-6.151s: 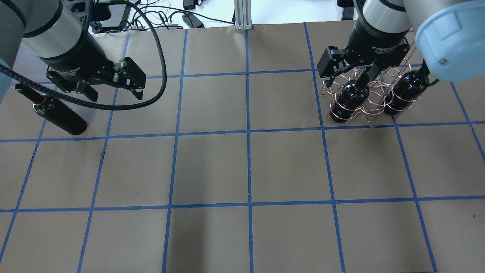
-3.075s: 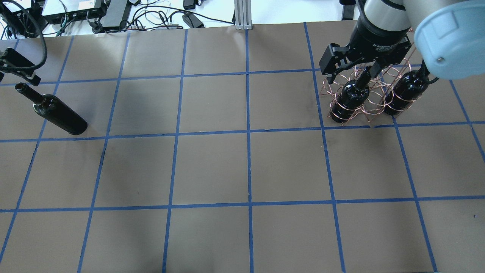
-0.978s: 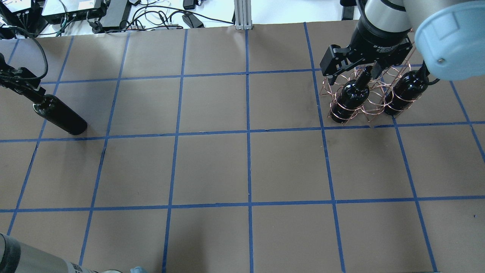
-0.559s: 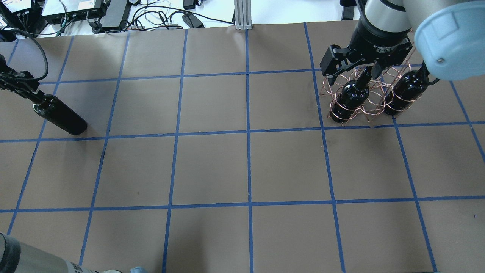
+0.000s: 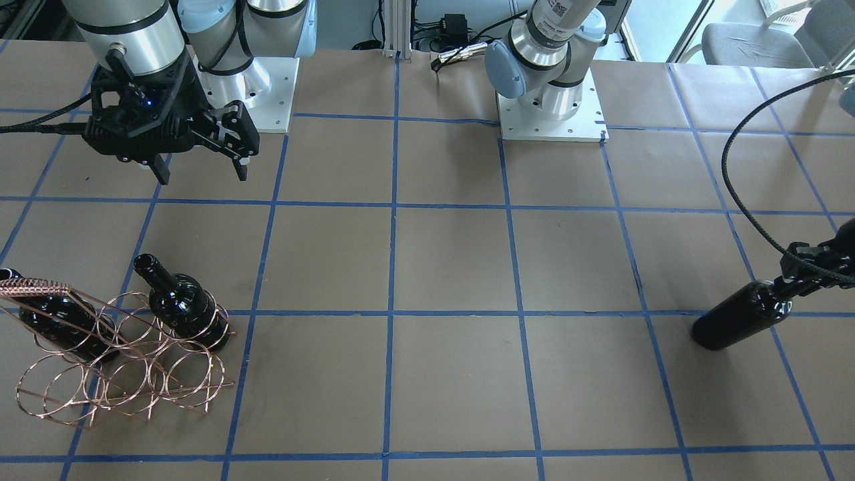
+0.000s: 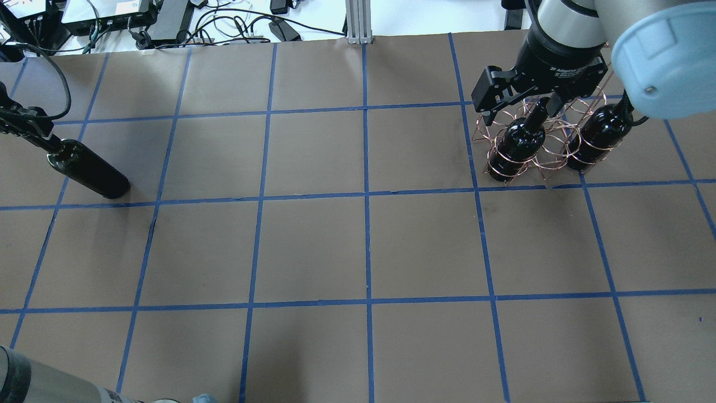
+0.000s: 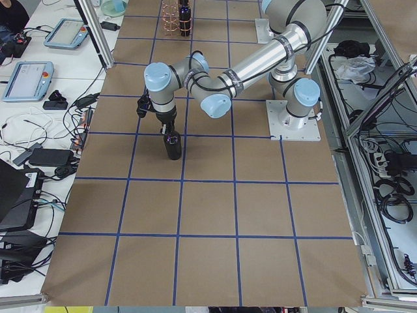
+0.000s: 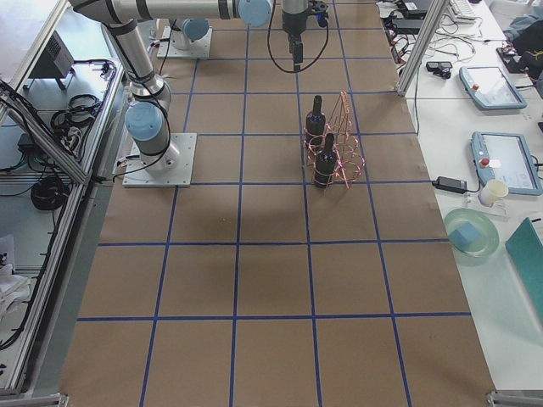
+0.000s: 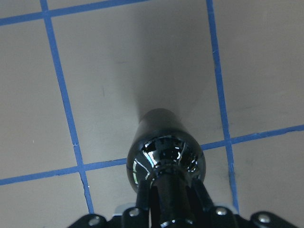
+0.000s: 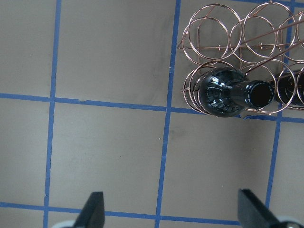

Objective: Place wine into wine basket
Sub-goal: 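Lift the bottle with the left gripper and stand it upright mid-table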

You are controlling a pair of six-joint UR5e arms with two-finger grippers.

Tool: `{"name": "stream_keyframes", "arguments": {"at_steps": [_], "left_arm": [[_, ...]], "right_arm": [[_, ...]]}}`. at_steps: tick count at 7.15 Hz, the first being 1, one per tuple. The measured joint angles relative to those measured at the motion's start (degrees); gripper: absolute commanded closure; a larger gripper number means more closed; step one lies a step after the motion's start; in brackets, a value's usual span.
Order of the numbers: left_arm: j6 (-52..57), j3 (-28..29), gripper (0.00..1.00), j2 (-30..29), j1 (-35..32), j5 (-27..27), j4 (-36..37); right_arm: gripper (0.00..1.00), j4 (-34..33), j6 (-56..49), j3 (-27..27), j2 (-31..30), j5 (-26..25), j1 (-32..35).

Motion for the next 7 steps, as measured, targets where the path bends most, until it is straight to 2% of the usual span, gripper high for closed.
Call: {"name": "stream_keyframes", "arguments": {"at_steps": [4,7], "left_arm": [[-14.02,-0.22,1.00,8.10,-10.90,-0.17,-6.48],[-23.91,-6.96,1.00,15.02,-20.40,-1.42,-7.59]], "right_arm": [[0.00,0.00,-0.06,0.00,0.06,-0.20,0.00],[0.00,-0.06,-0.06,0.00,0.06,-0.24,0.01]]}}
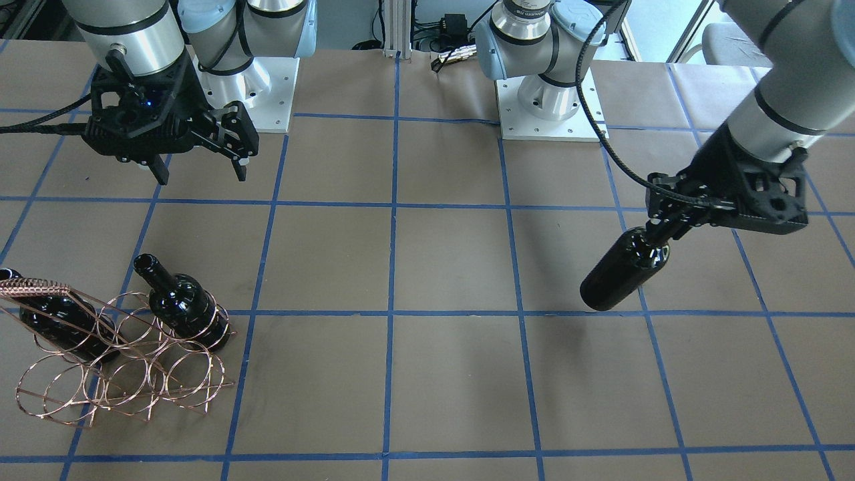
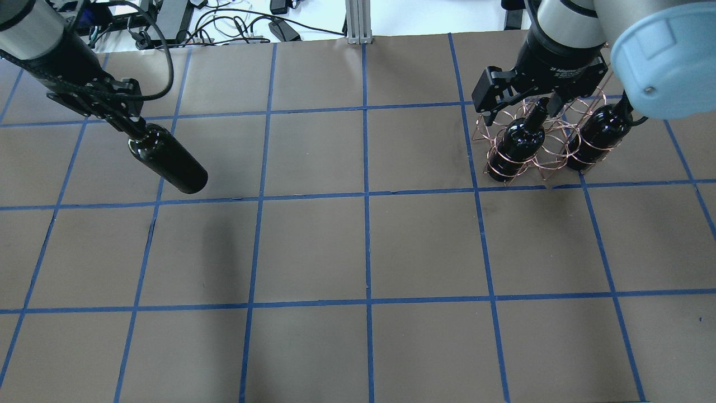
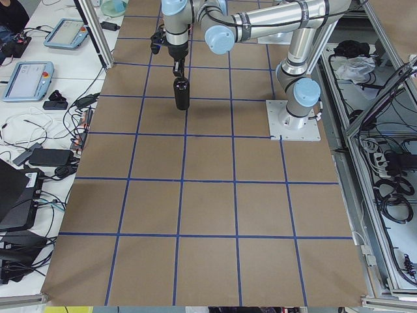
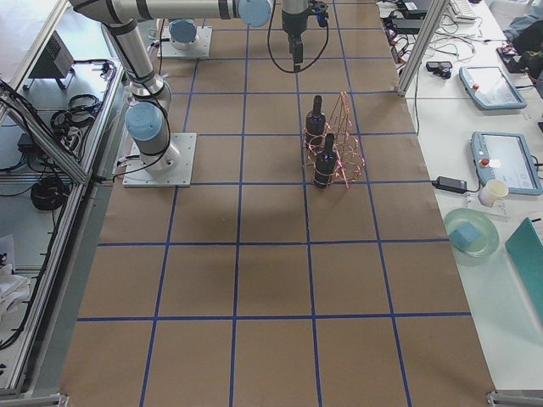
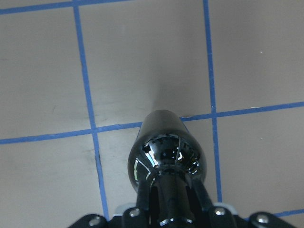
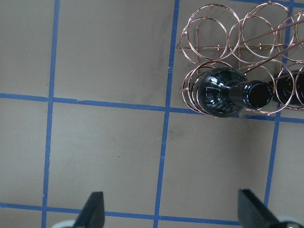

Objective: Place wine into wine basket
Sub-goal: 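Lift the bottle with the left gripper and stand it upright mid-table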

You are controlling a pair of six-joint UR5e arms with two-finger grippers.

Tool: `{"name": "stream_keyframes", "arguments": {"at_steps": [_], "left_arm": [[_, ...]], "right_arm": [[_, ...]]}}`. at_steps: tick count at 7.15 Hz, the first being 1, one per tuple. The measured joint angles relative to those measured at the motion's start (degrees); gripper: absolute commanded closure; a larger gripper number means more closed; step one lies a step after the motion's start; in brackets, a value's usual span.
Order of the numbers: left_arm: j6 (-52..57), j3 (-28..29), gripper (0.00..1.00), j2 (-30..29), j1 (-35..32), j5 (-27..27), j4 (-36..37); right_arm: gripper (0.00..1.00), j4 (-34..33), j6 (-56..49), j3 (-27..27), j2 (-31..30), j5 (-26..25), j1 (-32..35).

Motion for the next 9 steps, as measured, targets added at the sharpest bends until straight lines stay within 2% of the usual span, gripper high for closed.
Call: {"name": "stream_keyframes", "arguments": {"at_steps": [2,5,9], "left_arm": [[-7.04,-4.69,1.00,4.11,-5.74,-2.73,0.02],[-15.07,-8.89,1.00,6.38,-13.60,-3.07,0.80],[-25.73,-13.79,1.00,7.15,-21.29,0.82,5.03]], "right_arm": [[0.00,-0.03,0.01,0.00,0.00,0.05,-0.04],[0.00,-0.03,0.01,0.00,0.00,0.01,0.01],[0.00,-0.03,0.00,0.00,0.00,0.00,0.00]]}}
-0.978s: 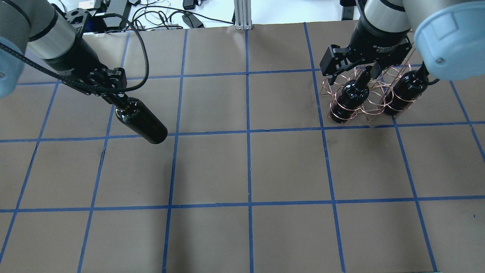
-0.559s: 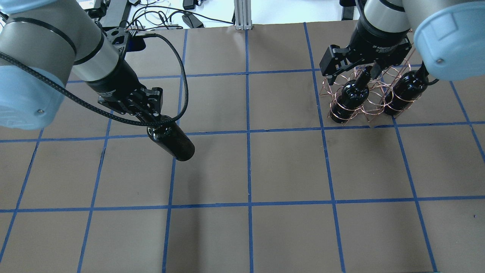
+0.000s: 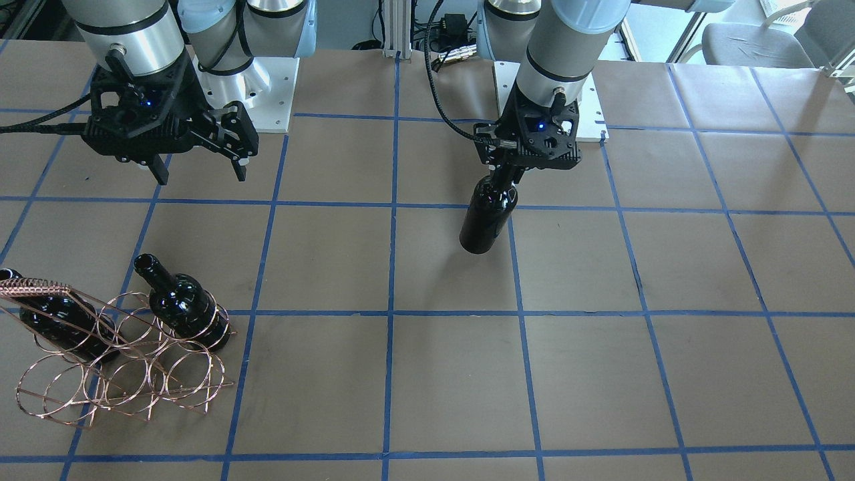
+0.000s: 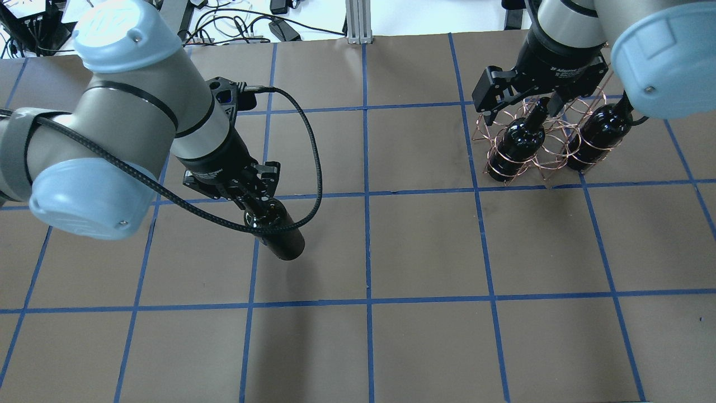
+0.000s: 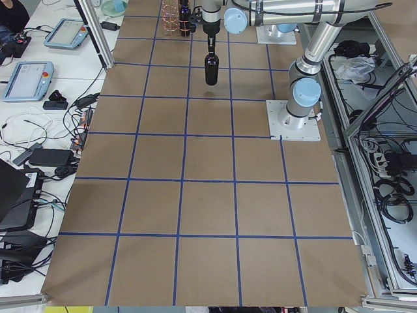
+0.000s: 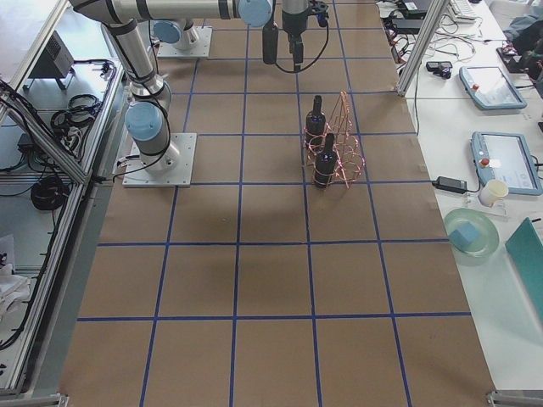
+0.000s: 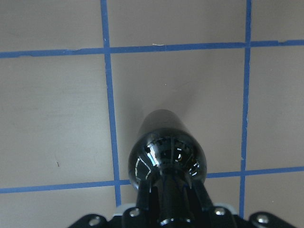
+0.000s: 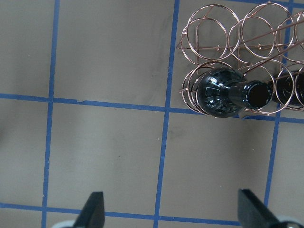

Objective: Place wine into wine basket
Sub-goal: 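Lift the bottle with the left gripper and stand it upright mid-table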

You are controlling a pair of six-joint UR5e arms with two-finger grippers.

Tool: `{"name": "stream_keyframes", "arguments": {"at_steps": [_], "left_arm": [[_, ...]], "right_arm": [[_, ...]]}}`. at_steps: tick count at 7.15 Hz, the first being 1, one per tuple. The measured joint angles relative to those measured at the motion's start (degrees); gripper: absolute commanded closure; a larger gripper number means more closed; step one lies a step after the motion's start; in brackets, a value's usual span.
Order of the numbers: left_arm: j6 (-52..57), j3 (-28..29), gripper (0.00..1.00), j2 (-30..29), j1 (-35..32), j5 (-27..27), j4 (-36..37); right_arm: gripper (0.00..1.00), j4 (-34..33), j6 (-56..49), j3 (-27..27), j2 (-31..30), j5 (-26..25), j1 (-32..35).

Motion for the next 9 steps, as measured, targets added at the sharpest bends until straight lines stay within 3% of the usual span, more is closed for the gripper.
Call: {"name": "stream_keyframes", "arguments": {"at_steps": [2,9], "left_arm": [[-3.77,-0.73,1.00,-0.31,-3.24,1.46,0.26],[-5.98,-2.26,1.00,-2.71,-5.26,1.09,0.55]], "right_arm": [[0.00,0.00,0.01,0.00,0.00,0.07,-0.01],[0.00,0.41,-0.15,0.00,0.11,0.06,-0.04]]}}
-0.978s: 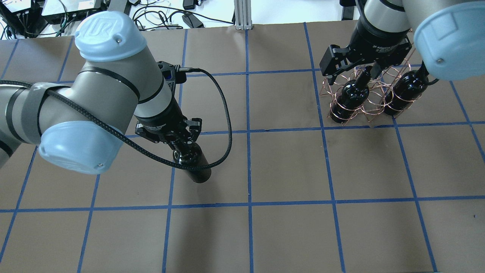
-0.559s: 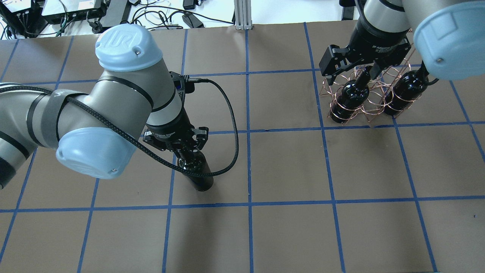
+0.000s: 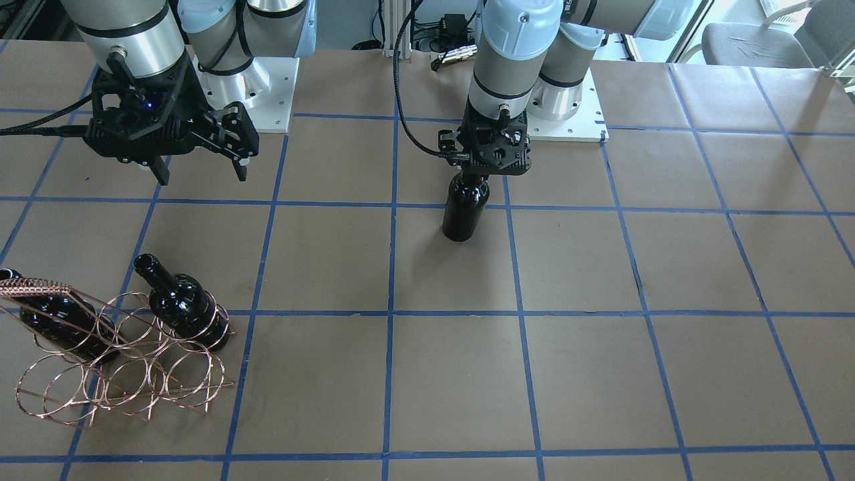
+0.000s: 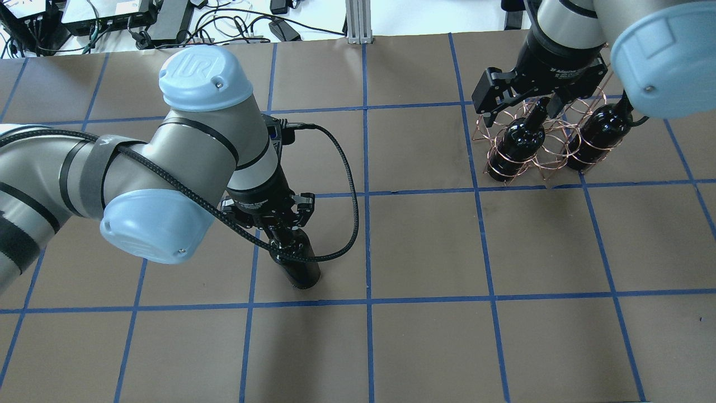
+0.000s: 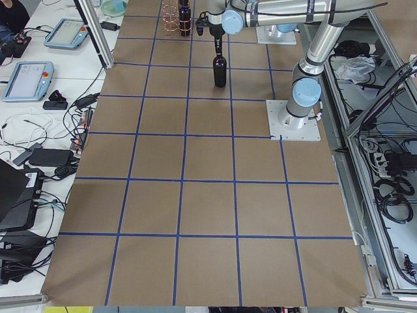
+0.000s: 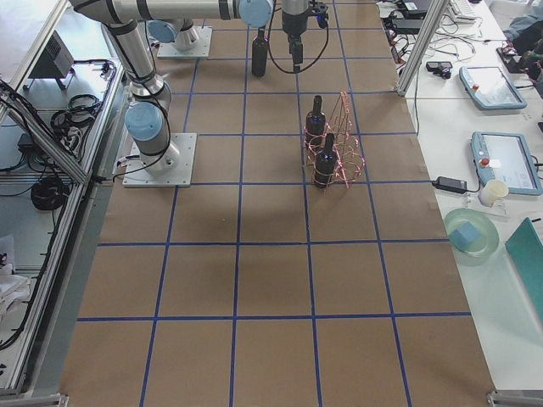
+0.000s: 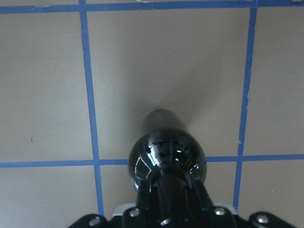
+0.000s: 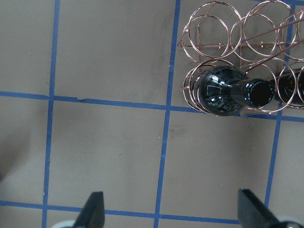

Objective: Place wine into wine basket
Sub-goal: 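Lift the bottle with the left gripper and stand it upright mid-table, then open the left gripper and withdraw it while the right gripper leaves the rack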

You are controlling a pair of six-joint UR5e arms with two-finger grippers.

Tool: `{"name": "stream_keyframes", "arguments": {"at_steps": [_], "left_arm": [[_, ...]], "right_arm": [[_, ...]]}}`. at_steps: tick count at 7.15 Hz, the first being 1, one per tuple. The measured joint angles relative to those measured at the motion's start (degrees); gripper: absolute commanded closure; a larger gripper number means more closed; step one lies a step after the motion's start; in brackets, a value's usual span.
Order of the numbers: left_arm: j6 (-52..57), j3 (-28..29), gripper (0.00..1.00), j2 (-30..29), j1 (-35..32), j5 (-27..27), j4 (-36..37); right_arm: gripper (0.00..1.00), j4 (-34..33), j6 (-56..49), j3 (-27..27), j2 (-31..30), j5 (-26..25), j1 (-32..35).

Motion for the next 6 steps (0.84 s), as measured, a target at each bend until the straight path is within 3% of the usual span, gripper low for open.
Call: {"name": "stream_keyframes", "arguments": {"at_steps": [1,2,6], "left_arm": [[-0.05,0.15,0.20,-0.25,-0.42,0.01,0.03],[-0.07,0.30,0.00,-0.39,-0.94,0.05,0.03],[0.87,4.51,0.00,-0.60,-0.04,1.23,-0.74]], "right_arm": [[0.00,0.07,-0.01,0.00,0.03,-0.05,0.00],[0.00,0.15,-0.03,0.00,0.05,-0.12,0.00],[0.00,0.27,0.08,0.06,0.06,-0.17,0.00]]}}
